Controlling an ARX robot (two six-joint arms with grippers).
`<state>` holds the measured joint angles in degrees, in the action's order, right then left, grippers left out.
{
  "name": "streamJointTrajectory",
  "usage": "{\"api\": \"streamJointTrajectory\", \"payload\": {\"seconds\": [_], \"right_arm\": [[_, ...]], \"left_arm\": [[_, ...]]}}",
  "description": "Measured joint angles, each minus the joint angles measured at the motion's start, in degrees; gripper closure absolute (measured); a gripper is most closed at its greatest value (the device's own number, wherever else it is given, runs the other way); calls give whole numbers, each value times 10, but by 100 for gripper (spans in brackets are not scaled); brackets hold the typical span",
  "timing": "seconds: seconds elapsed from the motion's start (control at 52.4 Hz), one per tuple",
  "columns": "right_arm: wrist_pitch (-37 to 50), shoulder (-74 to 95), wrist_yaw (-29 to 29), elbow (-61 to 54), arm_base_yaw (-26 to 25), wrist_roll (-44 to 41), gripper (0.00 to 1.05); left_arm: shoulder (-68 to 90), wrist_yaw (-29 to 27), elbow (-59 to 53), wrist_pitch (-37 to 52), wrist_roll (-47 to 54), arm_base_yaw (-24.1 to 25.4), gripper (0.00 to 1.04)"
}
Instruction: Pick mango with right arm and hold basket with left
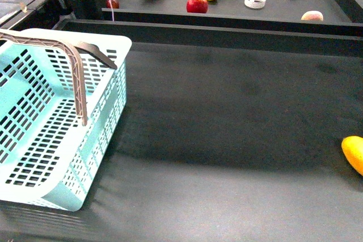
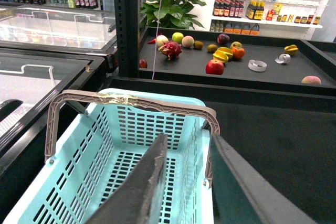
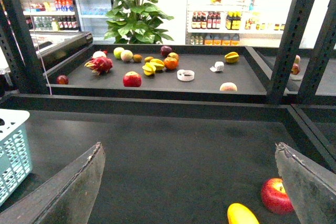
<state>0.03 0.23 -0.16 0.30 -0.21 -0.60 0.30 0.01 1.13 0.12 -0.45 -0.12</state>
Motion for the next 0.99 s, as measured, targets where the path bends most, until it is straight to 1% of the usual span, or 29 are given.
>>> {"api": "streamJointTrajectory", "payload": {"seconds": [0.363,0.401,0.458,0.993], "right_arm": [[0,0,0,0,0,0,8],[0,0,0,0,0,0,8],[0,0,0,0,0,0,8],[0,0,0,0,0,0,8]], "left_arm": [[0,0,0,0,0,0,5],[0,0,0,0,1,0,5],[0,0,0,0,0,0,7],[0,0,0,0,0,0,6]]}}
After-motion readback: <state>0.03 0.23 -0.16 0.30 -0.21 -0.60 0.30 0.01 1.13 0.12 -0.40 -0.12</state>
